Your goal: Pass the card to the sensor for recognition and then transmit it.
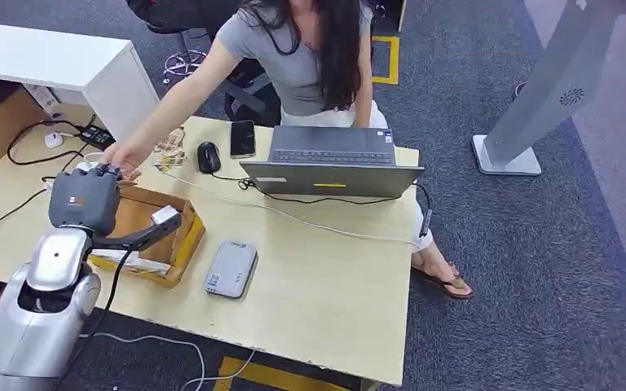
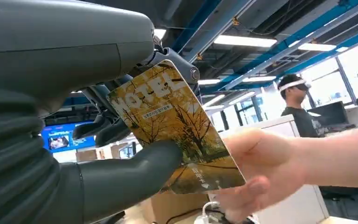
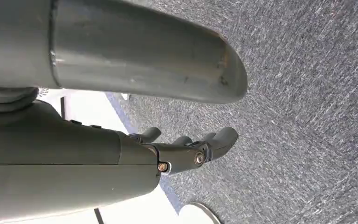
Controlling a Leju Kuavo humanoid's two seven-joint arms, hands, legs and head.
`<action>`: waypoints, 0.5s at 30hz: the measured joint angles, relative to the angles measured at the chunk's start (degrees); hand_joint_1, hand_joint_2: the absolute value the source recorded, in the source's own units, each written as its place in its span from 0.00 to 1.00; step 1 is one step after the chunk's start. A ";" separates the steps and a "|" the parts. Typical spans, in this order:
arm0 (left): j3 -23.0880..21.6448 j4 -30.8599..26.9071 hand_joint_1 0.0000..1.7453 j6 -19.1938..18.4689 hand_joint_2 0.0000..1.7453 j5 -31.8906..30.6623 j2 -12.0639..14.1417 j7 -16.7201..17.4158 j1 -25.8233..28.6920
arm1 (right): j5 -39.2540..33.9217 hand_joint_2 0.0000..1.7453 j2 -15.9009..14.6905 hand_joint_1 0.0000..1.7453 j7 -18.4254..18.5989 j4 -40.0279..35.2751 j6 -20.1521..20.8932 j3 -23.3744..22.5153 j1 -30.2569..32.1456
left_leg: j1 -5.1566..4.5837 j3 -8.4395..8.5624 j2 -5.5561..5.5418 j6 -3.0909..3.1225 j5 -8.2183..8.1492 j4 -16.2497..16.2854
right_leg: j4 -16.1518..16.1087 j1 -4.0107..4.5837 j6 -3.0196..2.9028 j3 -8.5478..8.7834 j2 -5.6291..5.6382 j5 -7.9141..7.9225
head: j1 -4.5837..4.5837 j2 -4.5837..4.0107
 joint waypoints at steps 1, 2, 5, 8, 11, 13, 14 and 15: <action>0.00 0.04 1.00 0.04 1.00 0.00 -0.04 -0.13 0.01 | 0.00 0.00 0.00 0.00 0.00 0.02 0.00 0.00 0.00 | 0.00 0.00 0.00 0.00 0.00 0.00 | 0.00 0.00 0.00 0.00 0.00 0.00 | 0.00 0.00; 0.00 0.11 1.00 0.04 1.00 0.00 -0.09 -0.15 0.00 | 0.00 0.00 0.00 0.00 0.00 0.04 0.00 0.00 0.00 | 0.00 0.00 0.00 0.00 0.00 0.00 | 0.00 0.00 0.00 0.00 0.00 0.00 | 0.00 0.00; 0.00 0.33 1.00 0.33 1.00 0.00 -0.33 -0.40 0.00 | 0.00 0.00 0.00 0.00 0.00 0.11 -0.04 0.00 0.00 | 0.00 0.00 0.00 0.00 0.00 0.00 | 0.00 0.00 0.00 0.00 0.00 0.00 | 0.00 0.00; 0.00 0.46 1.00 0.90 1.00 0.00 -0.92 -1.77 0.04 | 0.00 0.00 0.00 0.00 -0.22 0.17 -0.55 0.00 -0.01 | 0.00 0.00 -0.01 0.00 0.00 0.00 | 0.00 0.00 0.00 0.00 -0.01 0.00 | 0.00 0.00; 0.00 0.46 1.00 1.49 1.00 0.00 -2.41 -4.00 0.41 | 0.00 0.00 0.00 0.00 -0.37 0.24 -0.83 0.00 -0.01 | -0.01 0.00 -0.01 0.00 0.00 0.00 | 0.00 -0.01 0.00 0.01 -0.01 0.00 | -0.02 0.00; 0.00 0.46 1.00 2.10 1.00 0.00 -3.81 -5.31 1.01 | 0.00 0.00 0.00 0.00 -0.61 0.35 -1.03 0.00 -0.02 | -0.01 -0.01 -0.03 0.00 0.00 0.00 | -0.01 -0.01 0.00 0.01 -0.03 0.00 | 0.00 0.00; 0.00 0.46 1.00 2.27 1.00 0.00 -4.70 -5.58 1.37 | 0.00 0.00 0.00 0.00 -0.85 0.37 -1.14 0.00 -0.03 | -0.01 -0.01 -0.03 0.00 0.00 0.00 | -0.01 -0.01 0.00 0.01 -0.02 0.00 | 0.02 0.00; 0.00 0.48 1.00 2.45 1.00 0.00 -5.46 -5.92 1.61 | 0.00 0.00 0.00 0.00 -0.96 0.39 -1.22 0.00 -0.04 | -0.01 -0.01 -0.02 0.00 0.00 0.01 | -0.01 -0.01 0.01 0.01 -0.01 0.00 | 0.00 0.00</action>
